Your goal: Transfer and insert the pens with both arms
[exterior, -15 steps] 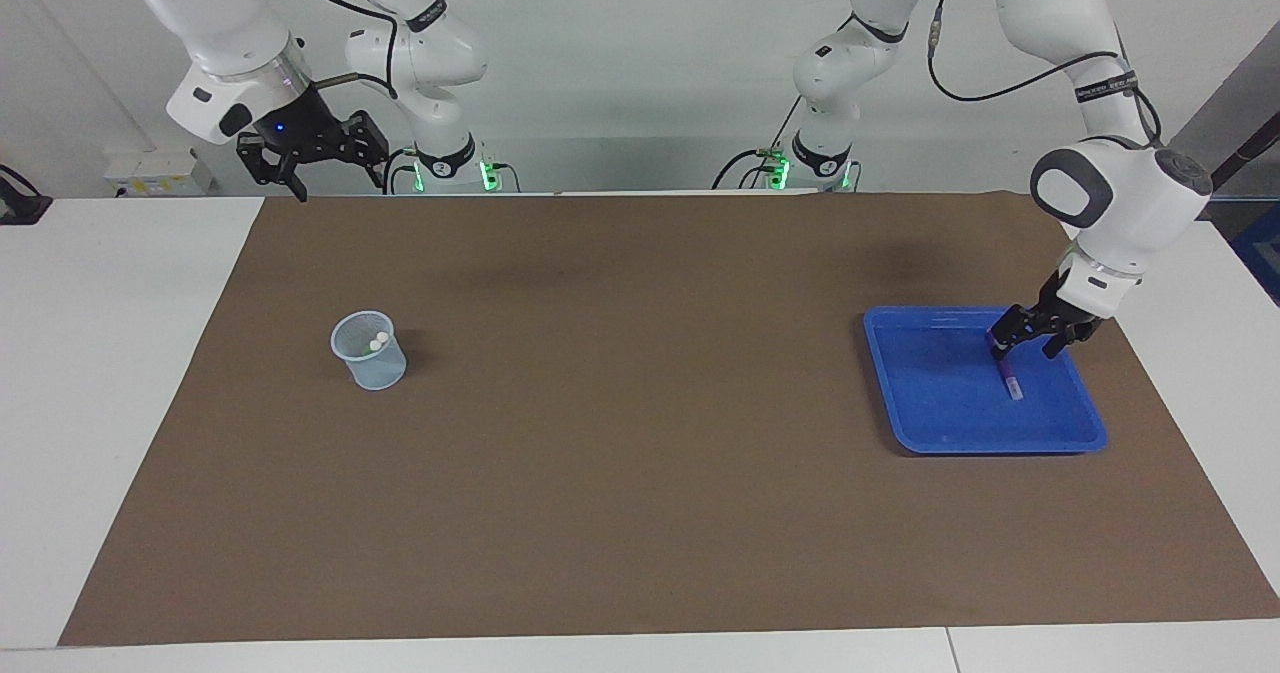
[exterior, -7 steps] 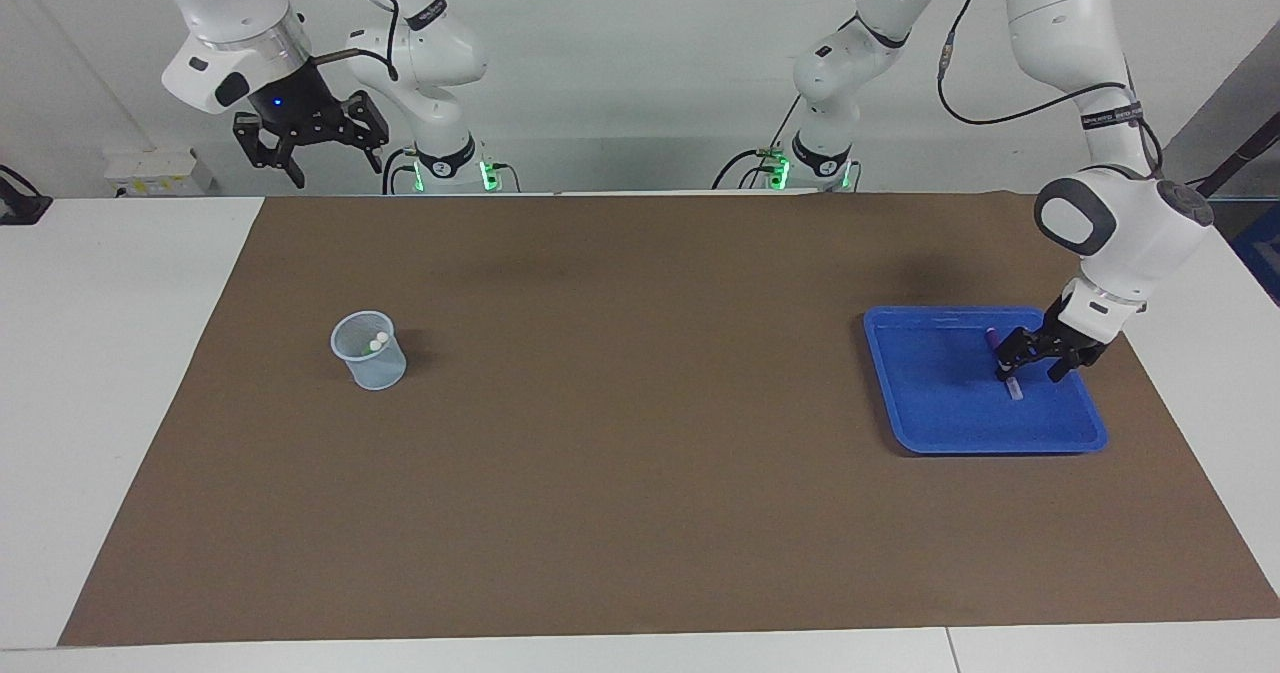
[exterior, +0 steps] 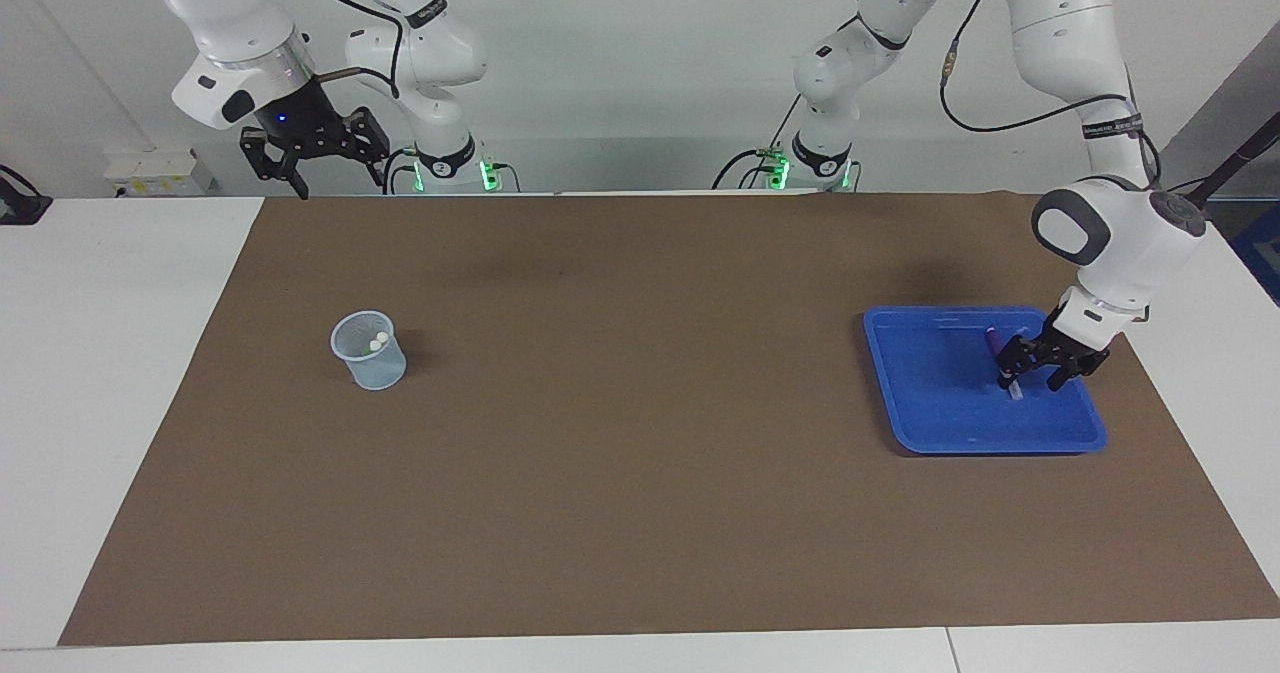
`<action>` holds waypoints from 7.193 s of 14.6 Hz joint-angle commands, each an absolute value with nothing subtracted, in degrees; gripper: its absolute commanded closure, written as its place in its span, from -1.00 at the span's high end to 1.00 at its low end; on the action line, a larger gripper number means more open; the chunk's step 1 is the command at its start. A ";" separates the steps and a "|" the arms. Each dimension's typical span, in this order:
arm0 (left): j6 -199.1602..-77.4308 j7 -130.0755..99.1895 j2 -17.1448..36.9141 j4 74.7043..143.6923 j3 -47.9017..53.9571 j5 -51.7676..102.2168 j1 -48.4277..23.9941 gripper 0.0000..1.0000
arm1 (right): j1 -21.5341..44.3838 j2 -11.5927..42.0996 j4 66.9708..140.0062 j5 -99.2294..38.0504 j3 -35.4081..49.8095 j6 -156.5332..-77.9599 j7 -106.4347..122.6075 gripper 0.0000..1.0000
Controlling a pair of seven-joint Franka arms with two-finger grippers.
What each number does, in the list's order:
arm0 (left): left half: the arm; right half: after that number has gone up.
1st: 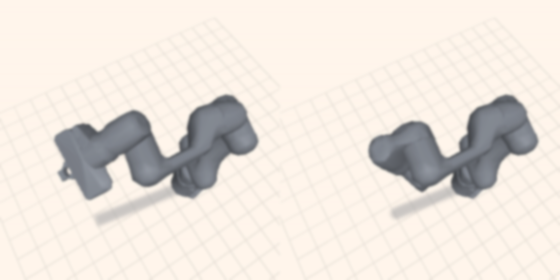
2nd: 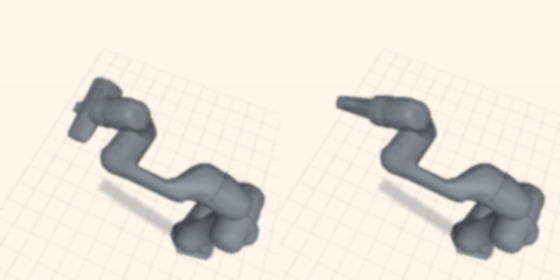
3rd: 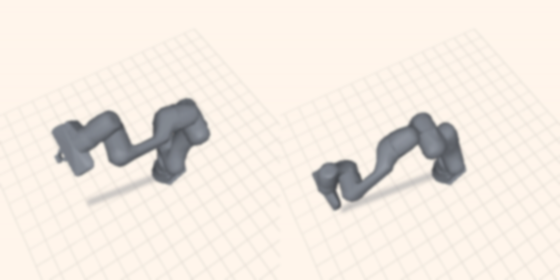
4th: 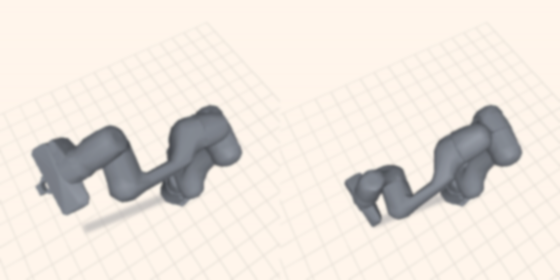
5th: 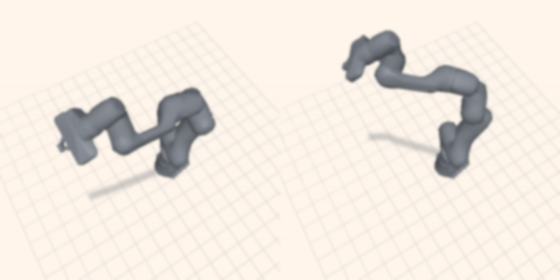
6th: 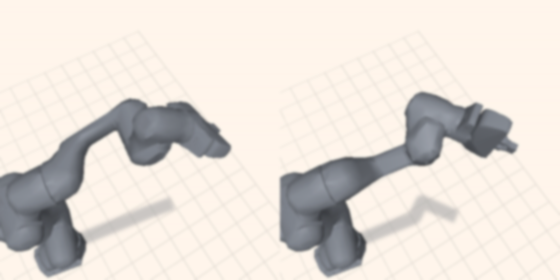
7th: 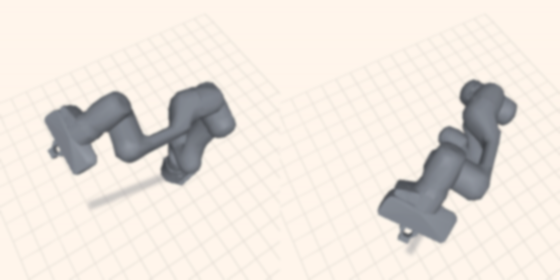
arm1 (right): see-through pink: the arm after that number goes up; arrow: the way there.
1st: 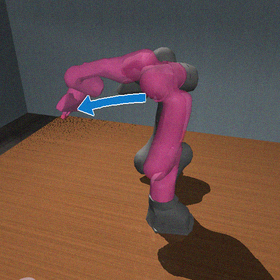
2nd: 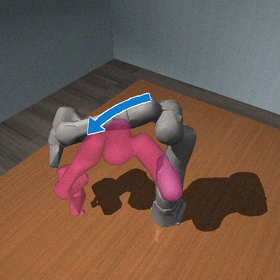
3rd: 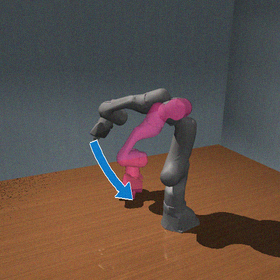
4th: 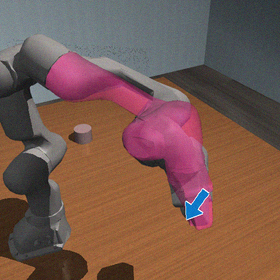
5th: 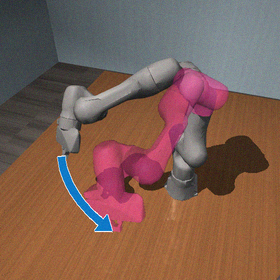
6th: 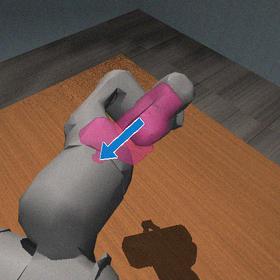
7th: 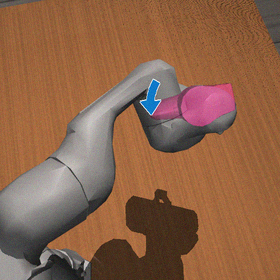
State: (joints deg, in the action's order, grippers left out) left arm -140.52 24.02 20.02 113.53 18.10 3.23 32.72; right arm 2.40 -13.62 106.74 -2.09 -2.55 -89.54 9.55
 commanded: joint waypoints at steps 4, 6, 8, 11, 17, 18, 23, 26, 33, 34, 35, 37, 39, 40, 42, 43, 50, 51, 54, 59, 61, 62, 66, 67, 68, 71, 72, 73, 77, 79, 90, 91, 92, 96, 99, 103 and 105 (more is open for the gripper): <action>-142.47 24.52 21.71 112.41 18.46 1.76 33.22 0.73 | 1.76 -15.73 108.63 -3.43 -2.29 -89.74 9.05 1.00; -142.91 24.52 21.80 112.50 18.46 1.76 33.13 0.69 | 1.76 -15.82 108.63 -3.43 -2.20 -88.60 9.05 1.00; -144.13 24.52 22.67 112.59 18.46 1.76 33.05 0.66 | 2.02 -15.73 108.46 -3.43 -2.11 -89.64 8.62 1.00; -144.76 24.52 22.94 112.68 18.46 1.76 33.05 0.64 | 2.02 -15.56 108.28 -3.43 -1.93 -91.67 8.88 1.00; -144.67 24.52 22.94 112.76 18.46 1.76 32.87 0.12 | 2.02 -15.73 108.54 -3.43 -1.85 -90.35 9.23 1.00; -144.67 24.52 22.94 112.76 18.46 1.76 32.87 0.03 | 2.11 -15.73 108.46 -3.43 -1.67 -90.53 8.97 1.00; -144.75 24.43 22.94 112.94 18.46 1.76 32.78 -0.29 | 4.04 -15.56 108.11 -3.78 -0.44 -92.81 9.05 1.00; -144.93 24.26 23.03 113.03 18.46 1.76 32.35 -0.31 | 3.43 -16.79 108.19 -3.87 -0.88 -88.61 9.32 1.00; -145.11 24.08 23.03 113.55 18.46 1.84 31.46 -0.58 | 1.14 -16.26 106.70 -9.93 -1.23 -97.20 8.61 1.00; -145.11 24.17 23.03 113.64 18.46 1.76 31.46 -0.58 | 1.06 -16.17 106.18 -10.28 -1.32 -98.77 8.61 1.00; -145.02 24.26 23.03 113.64 18.46 1.76 31.55 -0.51 | 1.14 -16.26 106.08 -10.28 -1.32 -100.70 8.70 1.00; -145.02 24.43 23.03 113.56 18.46 1.76 31.55 0.07 | 1.14 -16.78 106.00 -10.20 -1.32 -100.29 8.79 1.00; -145.02 24.61 23.03 113.64 18.46 1.76 31.64 0.10 | 1.05 -17.57 105.91 -10.20 -1.76 -98.27 9.40 1.00; -145.11 24.61 23.03 113.64 18.46 1.76 31.64 0.13 | 1.05 -17.75 106.00 -10.20 -1.67 -97.04 9.40 1.00; -145.02 24.96 23.03 113.64 18.46 1.76 31.82 0.12 | 1.05 -18.19 105.91 -10.20 -1.76 -95.36 9.14 1.00; -144.93 25.40 22.94 113.64 18.46 1.76 31.99 0.09 | 1.05 -18.54 106.34 -10.20 -1.67 -95.97 9.31 1.00; -144.32 26.10 22.94 113.56 18.37 1.76 32.43 -0.28 | 7.02 -17.67 107.40 -14.49 -1.32 -101.77 -1.47 1.00; -144.32 26.10 22.94 113.55 18.46 1.76 32.43 -0.40 | 7.12 -17.67 107.58 -14.59 -1.23 -102.13 -3.06 1.00; -144.32 26.02 22.94 113.55 18.46 1.76 32.43 -0.77 | 7.12 -17.14 108.19 -16.51 -1.32 -102.48 -4.04 1.00; -144.23 25.93 22.94 113.47 18.46 1.76 32.26 -1.00 | 7.47 -13.28 110.21 -17.75 -1.23 -107.66 -6.59 1.00; -144.05 25.93 22.94 113.20 18.46 1.76 32.17 -1.00 | 7.65 -13.27 111.27 -17.84 -1.23 -107.84 -6.68 1.00; -143.79 25.93 22.94 113.03 18.46 1.76 32.08 -1.00 | 8.26 -13.36 111.44 -17.84 -1.23 -107.67 -6.85 1.00; -141.07 25.49 22.94 111.27 18.46 1.85 31.90 -1.00 | 10.37 -13.36 111.45 -17.93 -1.23 -106.96 -11.15 1.00; -140.37 25.49 22.94 110.75 18.46 1.85 31.82 -1.00 | 10.46 -13.36 111.45 -17.93 -1.23 -106.70 -11.42 1.00; -139.14 25.40 23.03 109.96 18.46 1.85 31.82 -1.00 | 10.37 -13.36 111.36 -17.93 -1.23 -106.61 -11.43 1.00; -136.06 25.31 23.03 107.94 18.46 1.85 31.82 -1.00 | 10.28 -13.45 111.53 -17.93 -1.32 -106.52 -11.43 1.00; -134.92 25.23 22.94 107.41 18.46 1.93 31.82 -1.00 | 10.28 -13.36 111.53 -18.02 -1.32 -106.61 -11.43 1.00; -133.96 25.05 22.85 106.97 18.46 1.85 31.64 -1.00 | 10.37 -13.36 111.53 -18.02 -1.23 -106.79 -11.51 1.00; -129.39 19.44 21.54 105.21 18.63 1.85 31.38 -1.00 | 10.11 -13.36 111.45 -21.44 -1.32 -106.61 -11.69 1.00; -126.05 15.32 21.10 102.93 18.98 1.93 31.38 -1.00 | 10.11 -13.36 111.45 -21.62 -1.32 -106.61 -12.48 1.00; -122.78 -6.57 17.14 100.02 18.37 10.37 31.55 -1.00 | 9.58 -13.27 110.66 -21.80 -1.58 -106.44 -13.54 1.00; -122.78 -8.85 16.53 100.02 18.28 10.63 31.64 -1.00 | 9.75 -13.27 110.65 -22.67 -1.67 -105.74 -13.54 1.00; -122.70 -11.23 15.91 100.11 18.28 11.24 31.81 -1.00 | 9.76 -13.36 110.65 -23.28 -1.67 -105.65 -13.62 1.00; -121.82 -18.79 13.98 100.11 18.28 14.40 33.22 -1.00 | 9.67 -13.27 110.65 -23.38 -1.67 -105.73 -13.62 1.00; -122.69 -28.44 13.10 100.11 18.46 16.34 33.14 -1.00 | 9.67 -13.18 110.48 -23.90 -1.67 -106.08 -13.62 1.00; -124.36 -40.58 11.43 100.37 19.07 16.35 32.08 -1.00 | 10.37 -13.18 110.48 -25.40 -1.67 -106.35 -13.80 1.00; -125.06 -45.50 10.81 100.46 19.07 16.35 30.42 -1.00 | 10.46 -13.18 110.48 -25.40 -1.67 -106.70 -14.85 1.00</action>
